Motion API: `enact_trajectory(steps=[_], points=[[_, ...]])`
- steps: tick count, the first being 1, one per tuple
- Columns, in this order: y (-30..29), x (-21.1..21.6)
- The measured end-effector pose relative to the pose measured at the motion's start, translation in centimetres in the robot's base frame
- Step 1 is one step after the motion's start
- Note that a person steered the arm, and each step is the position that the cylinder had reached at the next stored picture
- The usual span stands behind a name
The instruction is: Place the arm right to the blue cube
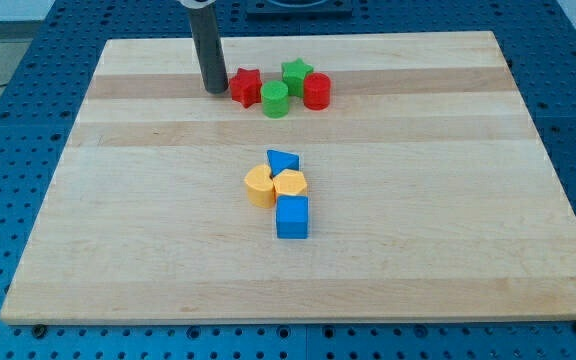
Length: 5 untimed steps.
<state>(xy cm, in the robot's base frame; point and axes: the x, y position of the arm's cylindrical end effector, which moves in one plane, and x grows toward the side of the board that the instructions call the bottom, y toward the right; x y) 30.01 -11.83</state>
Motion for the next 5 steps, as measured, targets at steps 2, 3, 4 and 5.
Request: enact_trajectory(steps=[2,3,4,5], points=[[-3.0,-2.2],[-3.8,-4.6],[-0.1,-7.3],[4.1,-7.6]])
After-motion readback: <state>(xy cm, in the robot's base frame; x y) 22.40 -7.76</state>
